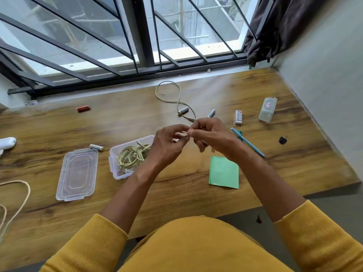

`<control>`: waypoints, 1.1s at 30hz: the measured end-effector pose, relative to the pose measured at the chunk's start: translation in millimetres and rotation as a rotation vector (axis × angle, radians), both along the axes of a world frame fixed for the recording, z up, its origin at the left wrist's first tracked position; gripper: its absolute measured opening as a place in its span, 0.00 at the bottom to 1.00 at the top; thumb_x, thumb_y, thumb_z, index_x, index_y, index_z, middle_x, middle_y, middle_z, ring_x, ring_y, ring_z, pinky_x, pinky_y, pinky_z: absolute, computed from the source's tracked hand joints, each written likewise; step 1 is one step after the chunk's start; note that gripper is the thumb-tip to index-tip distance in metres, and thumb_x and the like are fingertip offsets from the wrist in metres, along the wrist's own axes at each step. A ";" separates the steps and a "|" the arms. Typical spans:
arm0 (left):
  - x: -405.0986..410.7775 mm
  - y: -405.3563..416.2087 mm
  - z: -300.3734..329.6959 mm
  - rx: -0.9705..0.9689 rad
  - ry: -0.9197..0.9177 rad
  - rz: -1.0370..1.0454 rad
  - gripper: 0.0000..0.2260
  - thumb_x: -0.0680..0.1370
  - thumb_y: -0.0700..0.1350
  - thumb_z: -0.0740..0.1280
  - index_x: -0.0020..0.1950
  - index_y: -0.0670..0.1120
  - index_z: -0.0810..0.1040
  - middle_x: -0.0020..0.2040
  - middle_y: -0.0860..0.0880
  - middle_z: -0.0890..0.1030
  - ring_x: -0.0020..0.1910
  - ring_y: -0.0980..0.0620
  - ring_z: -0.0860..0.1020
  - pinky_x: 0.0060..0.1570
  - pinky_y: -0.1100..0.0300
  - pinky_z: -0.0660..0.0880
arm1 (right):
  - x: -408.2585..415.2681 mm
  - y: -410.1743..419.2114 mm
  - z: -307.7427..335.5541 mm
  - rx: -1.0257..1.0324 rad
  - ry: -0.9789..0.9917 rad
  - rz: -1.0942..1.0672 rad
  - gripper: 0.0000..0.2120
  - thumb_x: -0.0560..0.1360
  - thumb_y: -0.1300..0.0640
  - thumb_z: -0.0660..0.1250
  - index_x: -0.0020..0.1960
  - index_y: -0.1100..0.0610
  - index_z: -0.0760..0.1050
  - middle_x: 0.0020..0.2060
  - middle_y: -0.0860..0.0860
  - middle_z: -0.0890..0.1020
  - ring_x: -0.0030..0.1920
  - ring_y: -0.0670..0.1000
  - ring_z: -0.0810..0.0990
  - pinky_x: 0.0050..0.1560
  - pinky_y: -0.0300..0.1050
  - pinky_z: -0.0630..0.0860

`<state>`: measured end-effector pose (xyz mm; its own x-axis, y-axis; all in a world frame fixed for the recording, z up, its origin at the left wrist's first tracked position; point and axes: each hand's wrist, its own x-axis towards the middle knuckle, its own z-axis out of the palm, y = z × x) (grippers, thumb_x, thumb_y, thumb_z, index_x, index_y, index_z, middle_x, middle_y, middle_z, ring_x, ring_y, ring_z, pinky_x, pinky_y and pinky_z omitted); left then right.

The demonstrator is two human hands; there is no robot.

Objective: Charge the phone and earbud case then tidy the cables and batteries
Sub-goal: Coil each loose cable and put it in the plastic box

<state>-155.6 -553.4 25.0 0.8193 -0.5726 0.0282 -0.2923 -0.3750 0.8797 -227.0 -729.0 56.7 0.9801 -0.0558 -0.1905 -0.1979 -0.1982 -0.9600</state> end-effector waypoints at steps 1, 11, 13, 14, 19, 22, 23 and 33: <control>3.3 -4.5 1.5 -0.026 0.000 0.025 0.09 0.81 0.40 0.71 0.52 0.54 0.86 0.40 0.60 0.86 0.43 0.61 0.84 0.39 0.61 0.79 | 1.5 -3.7 3.8 0.033 -0.027 -0.002 0.08 0.83 0.61 0.69 0.54 0.68 0.79 0.32 0.54 0.78 0.31 0.50 0.77 0.34 0.44 0.77; 71.9 -45.5 47.0 -0.143 -0.247 0.178 0.08 0.82 0.40 0.71 0.60 0.46 0.87 0.53 0.51 0.87 0.50 0.57 0.85 0.49 0.65 0.82 | 15.0 -35.6 13.7 0.009 -0.093 0.023 0.10 0.84 0.59 0.67 0.56 0.65 0.84 0.38 0.58 0.81 0.38 0.50 0.78 0.40 0.39 0.76; 82.5 -49.4 57.1 -0.150 -0.298 0.177 0.09 0.82 0.41 0.72 0.61 0.46 0.86 0.54 0.52 0.87 0.51 0.58 0.85 0.50 0.66 0.81 | 19.3 -40.6 15.8 -0.009 -0.113 0.043 0.12 0.86 0.58 0.65 0.55 0.66 0.83 0.38 0.57 0.80 0.37 0.49 0.78 0.40 0.39 0.75; 86.7 -50.3 61.4 -0.156 -0.324 0.171 0.09 0.82 0.41 0.72 0.61 0.46 0.86 0.54 0.52 0.87 0.52 0.58 0.85 0.50 0.66 0.81 | 21.7 -42.3 18.4 0.016 -0.135 0.059 0.13 0.86 0.58 0.63 0.54 0.66 0.82 0.37 0.56 0.78 0.36 0.48 0.77 0.40 0.41 0.75; 98.1 -40.6 76.4 -0.215 -0.425 0.197 0.08 0.82 0.42 0.72 0.61 0.44 0.86 0.53 0.51 0.87 0.51 0.59 0.85 0.50 0.67 0.80 | 38.9 -40.3 38.5 0.312 -0.244 0.159 0.11 0.87 0.57 0.58 0.53 0.61 0.77 0.29 0.50 0.70 0.29 0.49 0.65 0.50 0.62 0.63; 102.2 -26.0 82.4 -0.228 -0.541 0.227 0.07 0.82 0.43 0.72 0.59 0.43 0.86 0.53 0.48 0.86 0.52 0.58 0.84 0.53 0.63 0.82 | 50.7 -34.5 52.2 0.535 -0.310 0.181 0.10 0.87 0.58 0.56 0.53 0.60 0.74 0.27 0.47 0.68 0.27 0.48 0.64 0.68 0.70 0.69; 103.1 -21.0 84.5 -0.225 -0.590 0.239 0.07 0.82 0.42 0.72 0.58 0.42 0.85 0.53 0.47 0.86 0.52 0.57 0.84 0.53 0.61 0.82 | 54.6 -32.1 56.1 0.581 -0.325 0.191 0.11 0.88 0.60 0.54 0.53 0.60 0.73 0.26 0.47 0.69 0.26 0.47 0.66 0.77 0.66 0.65; 114.5 21.2 96.4 -0.184 -0.790 0.425 0.07 0.84 0.44 0.69 0.56 0.43 0.85 0.51 0.47 0.85 0.50 0.52 0.83 0.49 0.56 0.82 | 74.9 0.1 62.6 0.706 -0.318 0.313 0.15 0.89 0.63 0.47 0.58 0.62 0.73 0.28 0.49 0.76 0.25 0.47 0.71 0.64 0.86 0.27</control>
<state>-41.1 -532.2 121.4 0.6637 -0.1580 0.7311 -0.7038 -0.4630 0.5388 -152.2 -728.9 119.3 0.9435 0.2566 0.2096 0.0676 0.4701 -0.8800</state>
